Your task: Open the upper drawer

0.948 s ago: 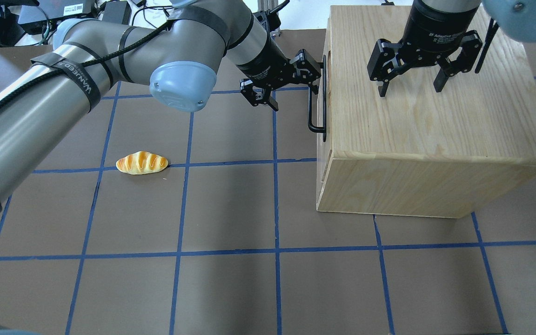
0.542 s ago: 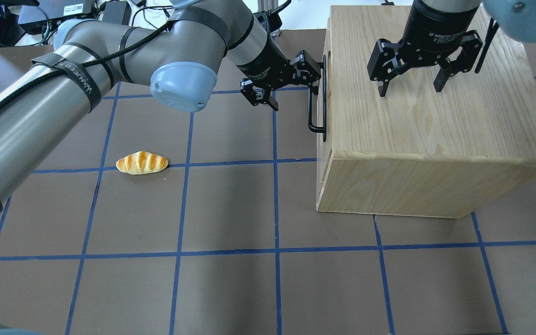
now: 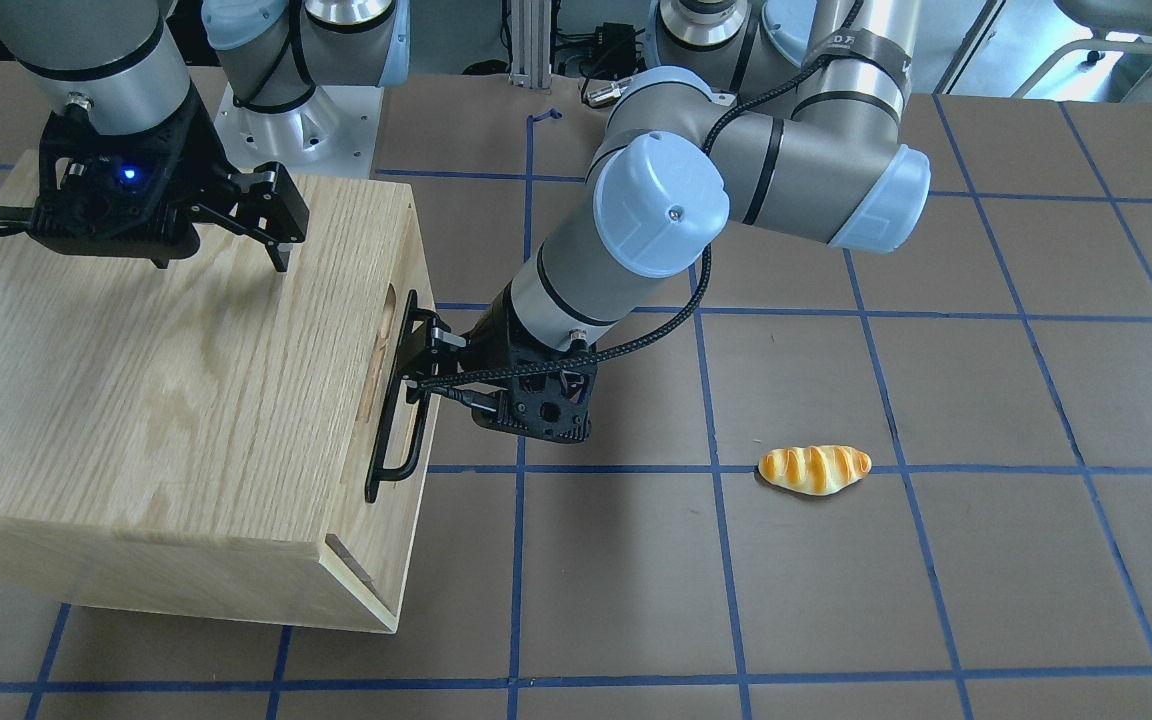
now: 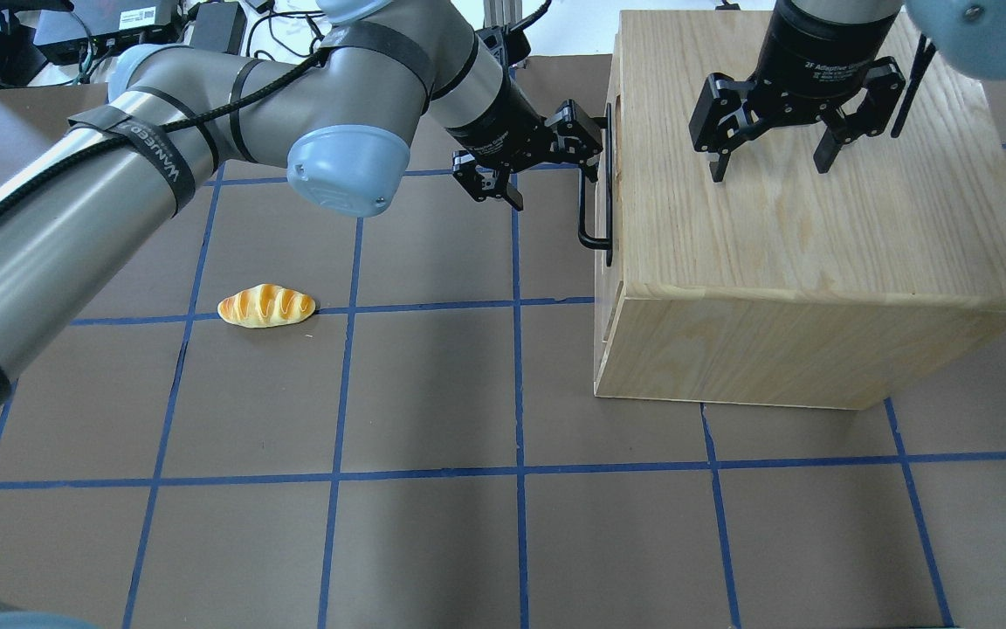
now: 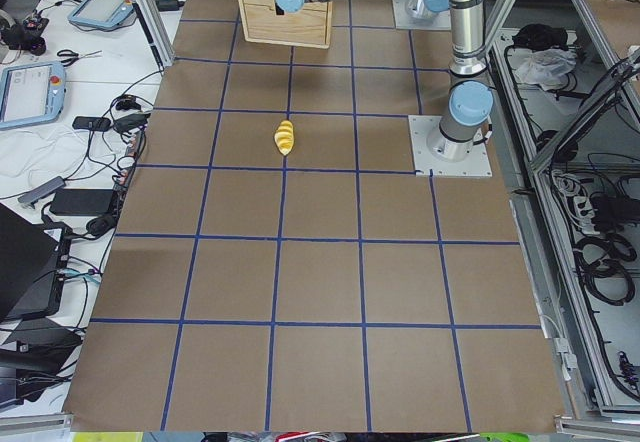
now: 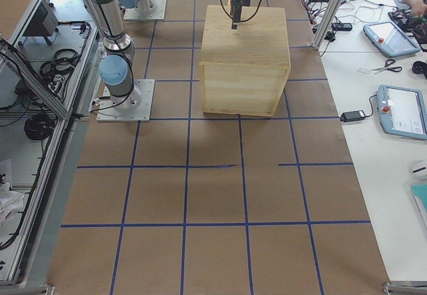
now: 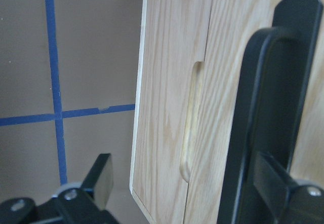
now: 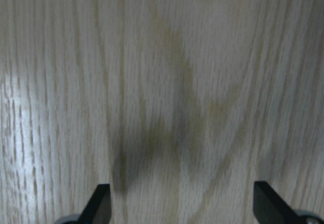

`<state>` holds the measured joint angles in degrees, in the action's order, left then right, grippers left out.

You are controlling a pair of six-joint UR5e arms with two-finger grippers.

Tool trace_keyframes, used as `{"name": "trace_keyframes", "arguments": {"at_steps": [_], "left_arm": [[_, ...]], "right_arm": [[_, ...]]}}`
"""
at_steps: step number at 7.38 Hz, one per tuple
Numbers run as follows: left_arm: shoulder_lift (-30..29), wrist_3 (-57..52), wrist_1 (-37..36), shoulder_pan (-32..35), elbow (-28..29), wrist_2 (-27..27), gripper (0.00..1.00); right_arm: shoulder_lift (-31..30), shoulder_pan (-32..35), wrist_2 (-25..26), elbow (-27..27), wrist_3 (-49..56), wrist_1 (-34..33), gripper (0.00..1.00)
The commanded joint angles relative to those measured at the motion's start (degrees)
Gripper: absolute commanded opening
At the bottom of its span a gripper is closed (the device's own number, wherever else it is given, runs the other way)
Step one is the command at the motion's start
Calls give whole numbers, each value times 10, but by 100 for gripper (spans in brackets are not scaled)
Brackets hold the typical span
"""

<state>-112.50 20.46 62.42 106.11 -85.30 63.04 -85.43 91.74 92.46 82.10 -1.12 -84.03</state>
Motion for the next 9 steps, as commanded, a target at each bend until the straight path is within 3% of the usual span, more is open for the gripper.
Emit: {"name": "trace_keyframes", "arguments": {"at_steps": [1, 3, 5, 9], "left_arm": [[-3, 0, -5, 1, -3, -1, 100], [-2, -4, -5, 1, -3, 3, 100], [3, -30, -4, 1, -3, 48, 100], [8, -45, -2, 1, -7, 50, 100]], "right_arm": [[0, 0, 0, 0, 0, 0, 100], [0, 0, 0, 0, 0, 0, 100], [0, 0, 0, 0, 0, 0, 100], [0, 0, 0, 0, 1, 0, 100]]}}
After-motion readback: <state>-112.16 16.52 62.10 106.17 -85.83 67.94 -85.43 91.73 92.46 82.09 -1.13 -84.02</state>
